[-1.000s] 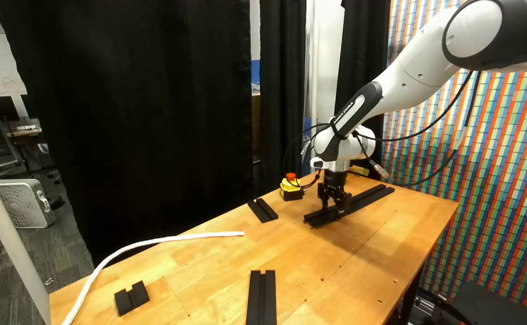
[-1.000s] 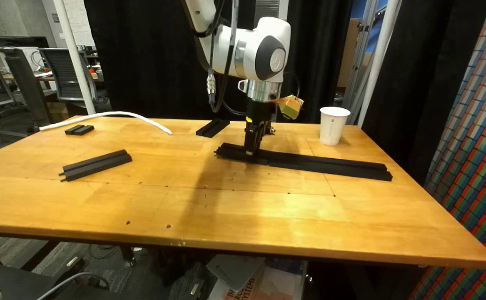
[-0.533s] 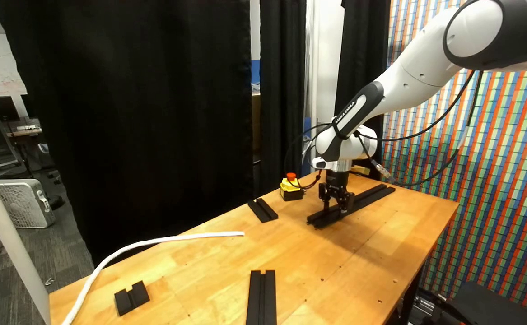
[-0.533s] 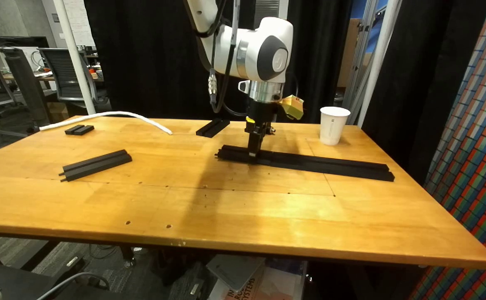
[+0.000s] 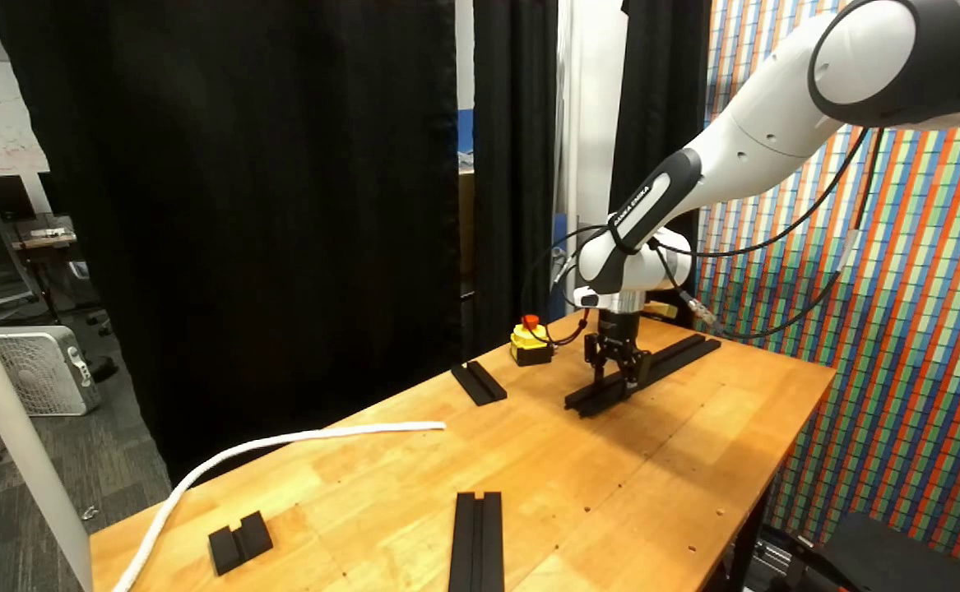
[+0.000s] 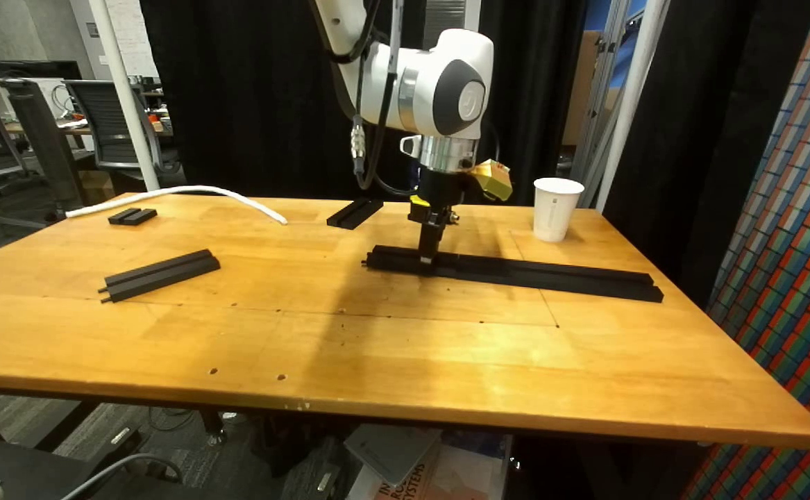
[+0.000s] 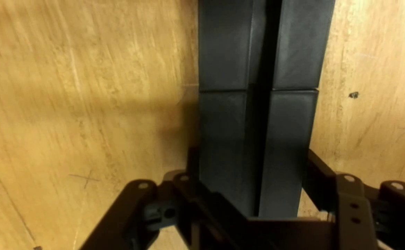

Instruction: Connect the four black pieces together

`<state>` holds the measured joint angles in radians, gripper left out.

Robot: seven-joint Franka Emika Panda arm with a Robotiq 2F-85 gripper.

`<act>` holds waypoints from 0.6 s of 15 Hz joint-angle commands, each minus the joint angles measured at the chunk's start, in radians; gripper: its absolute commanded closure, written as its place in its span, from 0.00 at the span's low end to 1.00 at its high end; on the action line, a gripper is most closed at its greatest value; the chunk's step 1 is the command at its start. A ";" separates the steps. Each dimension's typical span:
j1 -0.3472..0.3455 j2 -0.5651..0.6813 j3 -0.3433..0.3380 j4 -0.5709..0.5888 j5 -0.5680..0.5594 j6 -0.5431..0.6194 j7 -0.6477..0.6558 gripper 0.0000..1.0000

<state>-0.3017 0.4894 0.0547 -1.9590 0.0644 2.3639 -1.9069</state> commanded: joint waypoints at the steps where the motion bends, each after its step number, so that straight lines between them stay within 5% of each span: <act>1: 0.002 -0.013 -0.019 -0.021 0.011 -0.014 -0.017 0.55; 9: -0.002 -0.014 -0.023 -0.030 0.010 -0.005 -0.027 0.55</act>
<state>-0.3017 0.4889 0.0465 -1.9591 0.0644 2.3623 -1.9073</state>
